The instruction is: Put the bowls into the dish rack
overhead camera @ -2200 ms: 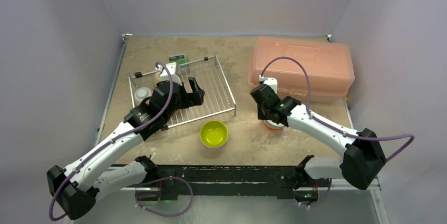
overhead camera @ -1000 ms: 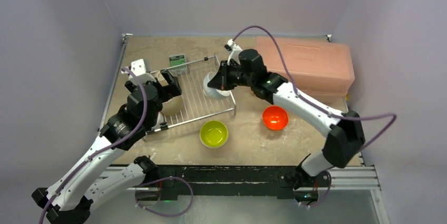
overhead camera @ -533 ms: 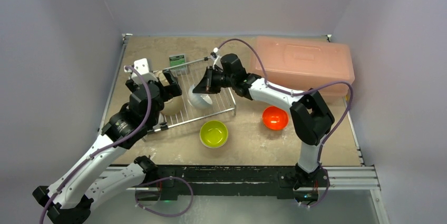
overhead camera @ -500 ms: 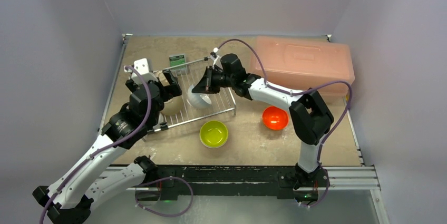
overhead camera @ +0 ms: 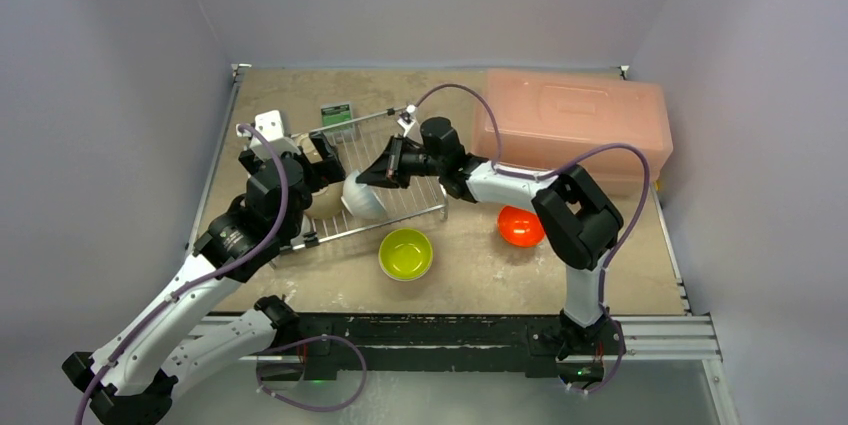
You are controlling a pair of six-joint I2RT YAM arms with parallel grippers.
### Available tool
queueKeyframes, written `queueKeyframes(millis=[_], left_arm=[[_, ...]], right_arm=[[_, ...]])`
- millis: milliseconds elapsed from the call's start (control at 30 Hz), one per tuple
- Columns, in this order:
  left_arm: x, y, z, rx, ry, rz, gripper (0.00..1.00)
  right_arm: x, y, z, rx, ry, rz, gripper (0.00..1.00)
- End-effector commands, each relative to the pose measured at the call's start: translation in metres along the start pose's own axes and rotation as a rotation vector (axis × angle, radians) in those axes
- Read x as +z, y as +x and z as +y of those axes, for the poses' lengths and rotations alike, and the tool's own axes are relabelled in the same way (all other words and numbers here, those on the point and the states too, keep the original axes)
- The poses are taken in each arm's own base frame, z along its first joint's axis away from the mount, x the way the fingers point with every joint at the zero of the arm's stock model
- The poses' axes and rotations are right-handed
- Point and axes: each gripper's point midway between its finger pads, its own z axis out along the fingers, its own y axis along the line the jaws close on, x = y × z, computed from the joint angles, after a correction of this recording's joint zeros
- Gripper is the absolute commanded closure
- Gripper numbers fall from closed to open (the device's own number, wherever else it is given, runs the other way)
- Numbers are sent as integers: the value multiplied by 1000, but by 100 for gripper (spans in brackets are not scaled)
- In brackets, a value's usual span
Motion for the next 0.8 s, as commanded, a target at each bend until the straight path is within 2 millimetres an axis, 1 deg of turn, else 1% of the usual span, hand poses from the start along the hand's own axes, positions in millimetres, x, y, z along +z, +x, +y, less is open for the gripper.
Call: queueKeyframes(millis=[0, 200, 333, 400, 500, 567, 767], left_arm=[[0, -2, 3, 5, -11, -15, 3], [1, -2, 3, 7, -12, -14, 3], [2, -1, 1, 9, -10, -8, 3], [2, 0, 1, 10, -11, -7, 3], [3, 0, 1, 9, -12, -5, 3], [3, 1, 2, 10, -16, -5, 3], [4, 0, 1, 12, -20, -4, 3]], right_arm=[[-8, 1, 26, 42, -120, -12, 100], [-14, 5, 4, 110, -119, -16, 100], [-17, -2, -17, 153, -95, -35, 99], [-17, -6, -25, 167, -84, -41, 95], [-18, -11, -36, 185, -60, -55, 85], [-18, -14, -45, 197, -35, -61, 81], [-19, -19, -54, 192, 0, -76, 69]])
